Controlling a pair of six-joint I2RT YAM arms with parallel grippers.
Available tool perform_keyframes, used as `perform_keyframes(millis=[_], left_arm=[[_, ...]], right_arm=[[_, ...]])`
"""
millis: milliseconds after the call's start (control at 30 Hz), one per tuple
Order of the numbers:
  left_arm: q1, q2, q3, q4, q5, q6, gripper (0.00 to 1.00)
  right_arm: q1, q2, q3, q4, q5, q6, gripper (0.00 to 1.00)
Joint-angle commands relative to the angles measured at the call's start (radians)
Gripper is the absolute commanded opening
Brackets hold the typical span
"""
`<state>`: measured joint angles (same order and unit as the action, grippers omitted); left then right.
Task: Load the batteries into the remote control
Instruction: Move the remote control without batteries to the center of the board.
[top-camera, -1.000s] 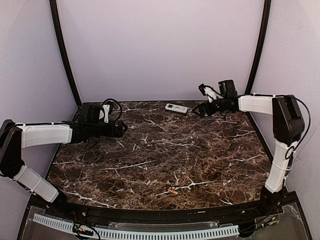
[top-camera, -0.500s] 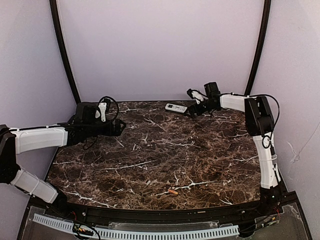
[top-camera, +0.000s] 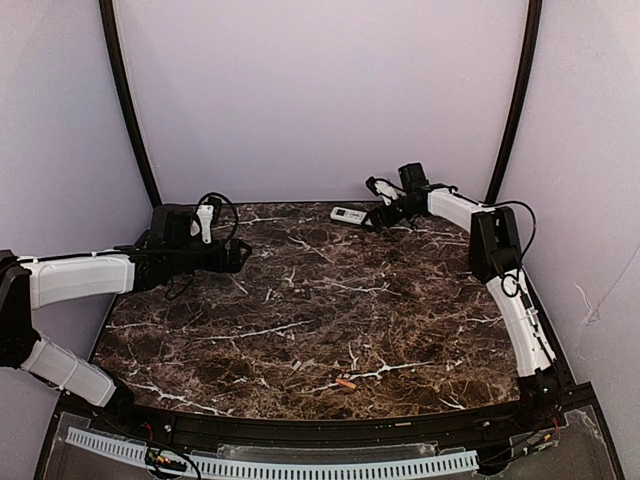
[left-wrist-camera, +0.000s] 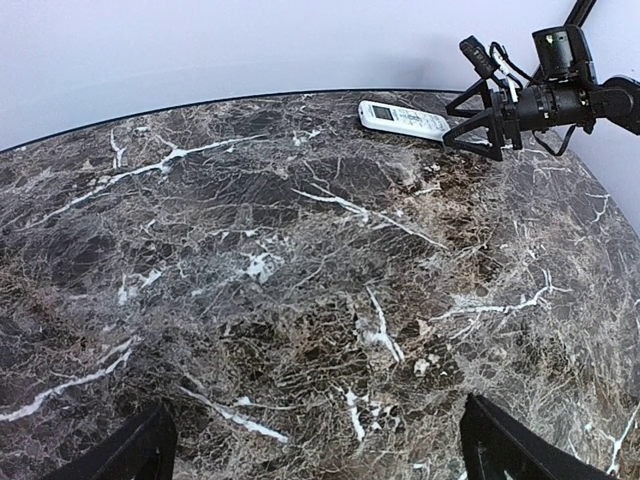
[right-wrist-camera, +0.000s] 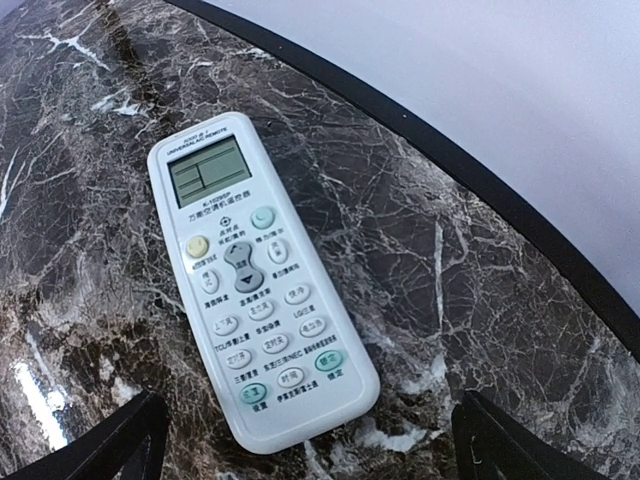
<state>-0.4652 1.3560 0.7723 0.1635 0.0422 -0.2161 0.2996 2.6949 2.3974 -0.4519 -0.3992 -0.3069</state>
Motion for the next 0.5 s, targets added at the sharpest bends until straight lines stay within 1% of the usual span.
perform_keyframes(millis=[0,133,233,367,400,467], left_arm=[[-0.006,-0.033,0.015,-0.009,-0.008,0.02,1.0],[-0.006,-0.028,0.026,-0.018,-0.015,0.022,1.0],[-0.006,-0.033,0.029,-0.034,-0.022,0.027,1.0],[-0.006,-0.05,0.014,-0.037,-0.03,0.03,1.0],[-0.006,-0.053,0.011,-0.035,-0.031,0.03,1.0],[-0.006,-0.064,0.005,-0.031,-0.03,0.032,1.0]], right_arm=[[0.009,0.032,0.06,-0.078,-0.019,-0.016,0.99],[0.014,0.038,0.066,-0.086,-0.052,-0.02,0.99],[0.021,0.046,0.078,-0.103,-0.104,-0.035,0.99],[0.049,0.06,0.099,-0.138,-0.103,-0.092,0.98],[0.054,0.059,0.095,-0.139,-0.101,-0.102,0.96],[0.062,0.051,0.082,-0.135,-0.116,-0.114,0.87]])
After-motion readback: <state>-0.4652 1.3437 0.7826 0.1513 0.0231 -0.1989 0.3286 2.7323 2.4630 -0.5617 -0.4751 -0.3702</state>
